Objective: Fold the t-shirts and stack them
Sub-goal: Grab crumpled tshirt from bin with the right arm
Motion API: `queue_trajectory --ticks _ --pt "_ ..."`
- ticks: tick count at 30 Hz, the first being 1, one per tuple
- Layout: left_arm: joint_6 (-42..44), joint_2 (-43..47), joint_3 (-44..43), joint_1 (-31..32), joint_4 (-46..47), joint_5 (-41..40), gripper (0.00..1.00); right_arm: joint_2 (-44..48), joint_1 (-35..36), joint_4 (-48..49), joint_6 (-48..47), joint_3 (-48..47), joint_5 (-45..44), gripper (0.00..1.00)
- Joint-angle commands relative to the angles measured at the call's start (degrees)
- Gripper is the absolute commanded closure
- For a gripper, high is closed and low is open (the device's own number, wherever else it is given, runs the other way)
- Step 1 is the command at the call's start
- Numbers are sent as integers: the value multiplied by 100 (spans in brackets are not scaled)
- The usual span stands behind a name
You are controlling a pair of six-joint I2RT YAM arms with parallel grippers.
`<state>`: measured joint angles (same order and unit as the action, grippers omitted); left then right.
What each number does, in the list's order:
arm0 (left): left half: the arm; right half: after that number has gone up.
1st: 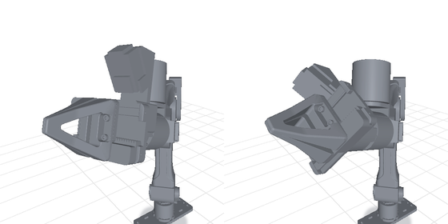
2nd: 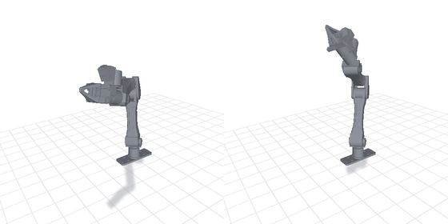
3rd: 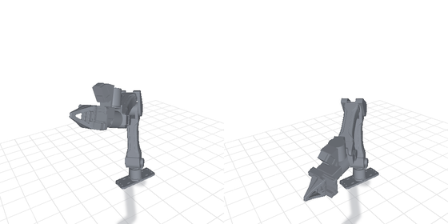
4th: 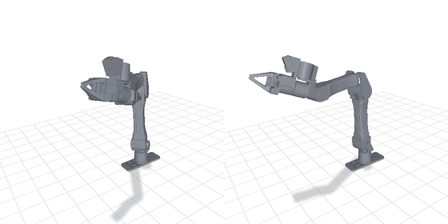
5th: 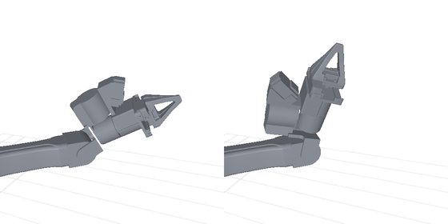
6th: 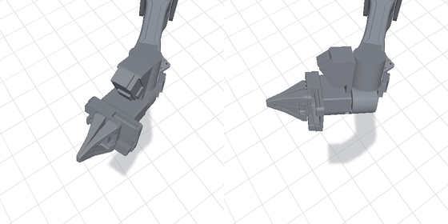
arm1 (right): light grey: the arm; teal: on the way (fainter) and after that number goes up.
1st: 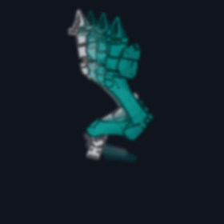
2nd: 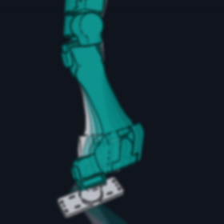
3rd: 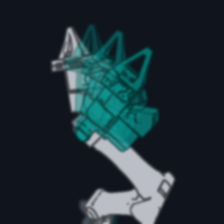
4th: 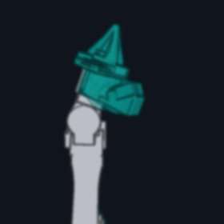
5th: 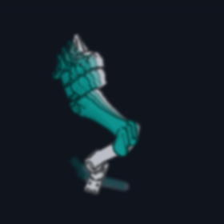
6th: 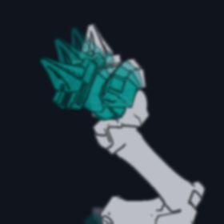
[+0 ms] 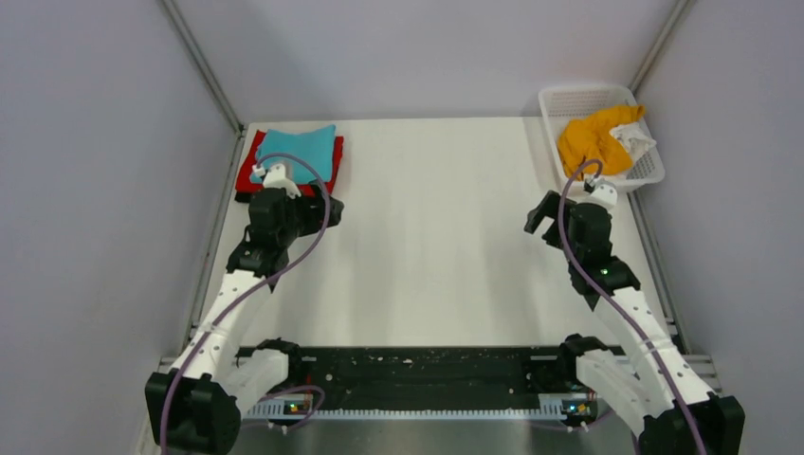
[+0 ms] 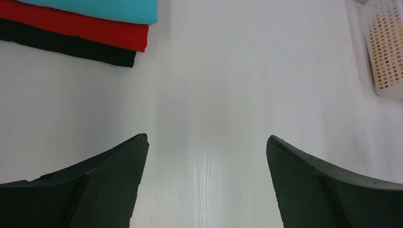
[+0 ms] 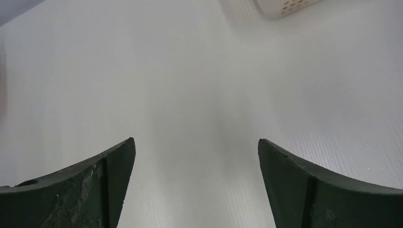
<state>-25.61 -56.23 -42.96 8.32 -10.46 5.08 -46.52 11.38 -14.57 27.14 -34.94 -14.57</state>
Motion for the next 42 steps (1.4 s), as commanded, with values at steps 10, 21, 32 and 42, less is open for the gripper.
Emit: queue_trajectory --ticks 10,21,32,42 --pt "-222 -92 -11 12 518 -176 1 -1385 -37 624 -640 -1327 -578 1" --pt "-353 -744 -465 12 420 -707 1 -4823 -1845 -1027 -769 -5355 191 2" --pt "-571 -1573 -871 12 235 -951 1 -7578 -2403 -1649 -951 -7969 662 12" --pt "-755 -2248 -1236 12 -26 -1064 1 -9537 -2403 -1413 -1000 -9894 491 31"
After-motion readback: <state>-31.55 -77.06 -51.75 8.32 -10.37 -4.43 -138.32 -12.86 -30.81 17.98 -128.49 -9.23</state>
